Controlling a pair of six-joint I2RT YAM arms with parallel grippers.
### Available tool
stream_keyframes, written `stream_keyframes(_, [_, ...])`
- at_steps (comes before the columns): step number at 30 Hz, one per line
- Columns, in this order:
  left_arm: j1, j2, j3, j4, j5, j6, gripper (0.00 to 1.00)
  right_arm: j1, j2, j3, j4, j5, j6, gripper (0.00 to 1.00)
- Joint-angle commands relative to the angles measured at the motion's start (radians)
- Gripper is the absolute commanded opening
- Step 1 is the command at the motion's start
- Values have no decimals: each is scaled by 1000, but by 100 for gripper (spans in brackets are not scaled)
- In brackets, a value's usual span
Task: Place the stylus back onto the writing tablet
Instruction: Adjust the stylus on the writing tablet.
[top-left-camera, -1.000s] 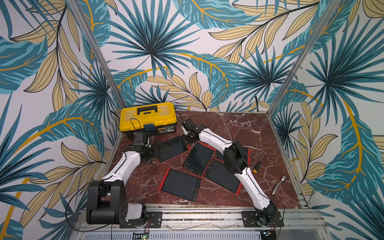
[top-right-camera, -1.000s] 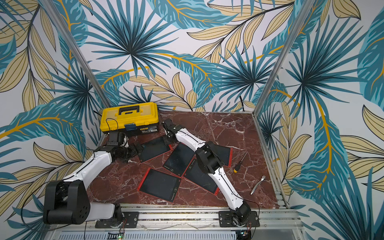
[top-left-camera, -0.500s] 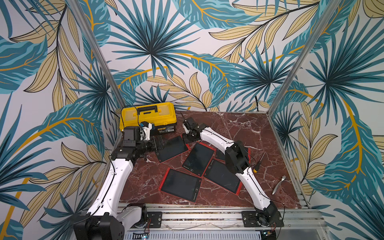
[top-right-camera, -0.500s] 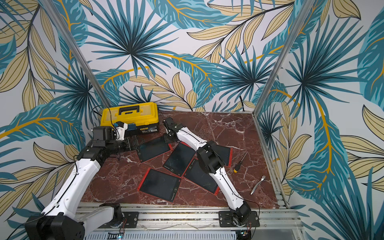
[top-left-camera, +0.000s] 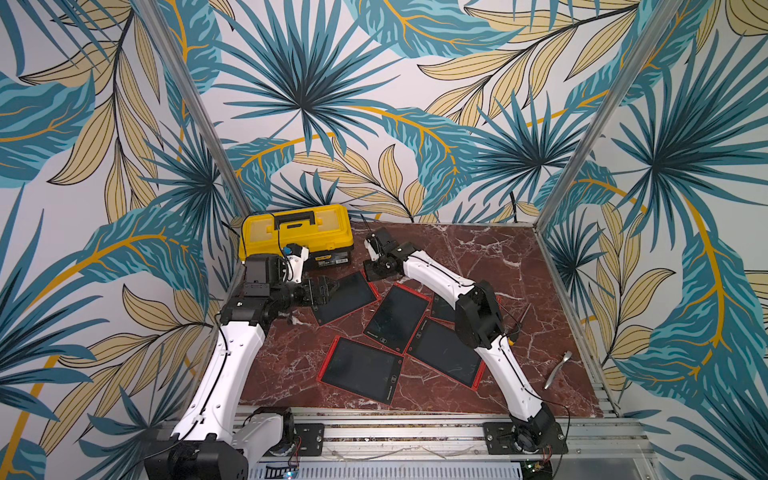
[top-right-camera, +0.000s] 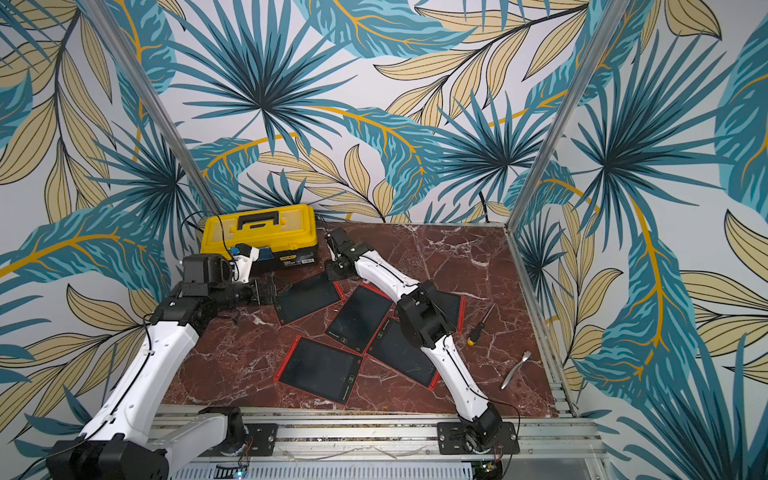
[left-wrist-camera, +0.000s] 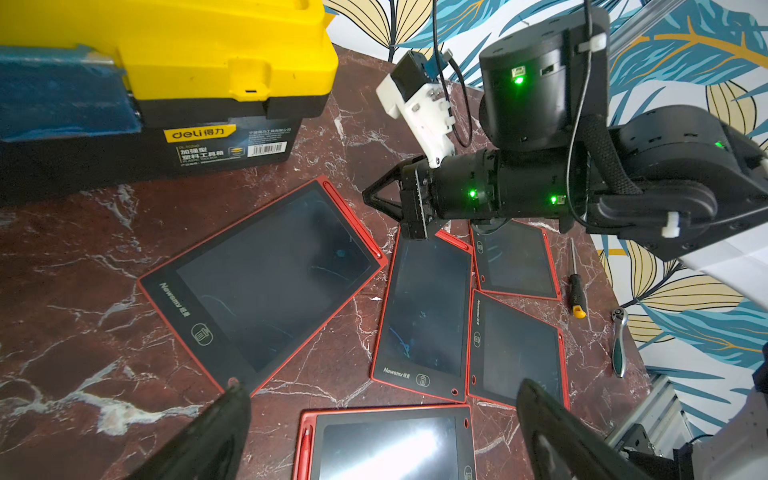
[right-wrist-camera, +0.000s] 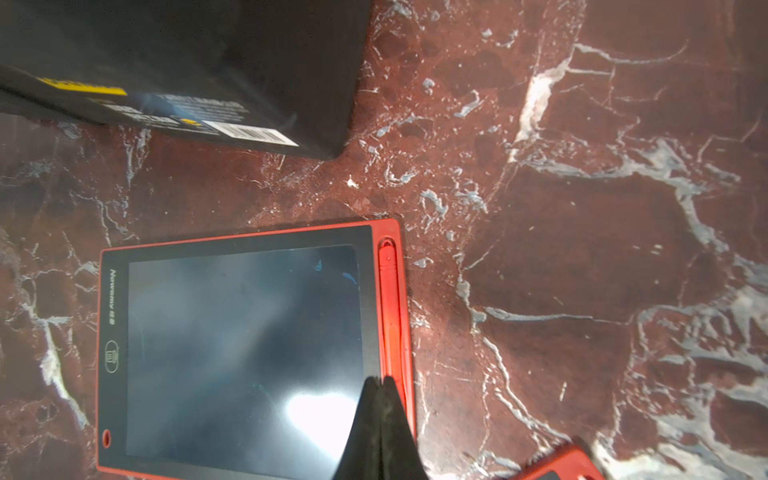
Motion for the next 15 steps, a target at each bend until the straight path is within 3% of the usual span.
stream_keyframes(1, [6,-3,-16,-9,16,21,100,0,-10,-18,5,-30,8,0])
stream_keyframes(15, [6,-11,-20,-10,24,21,100,1,57,6,-5,-37,14,0])
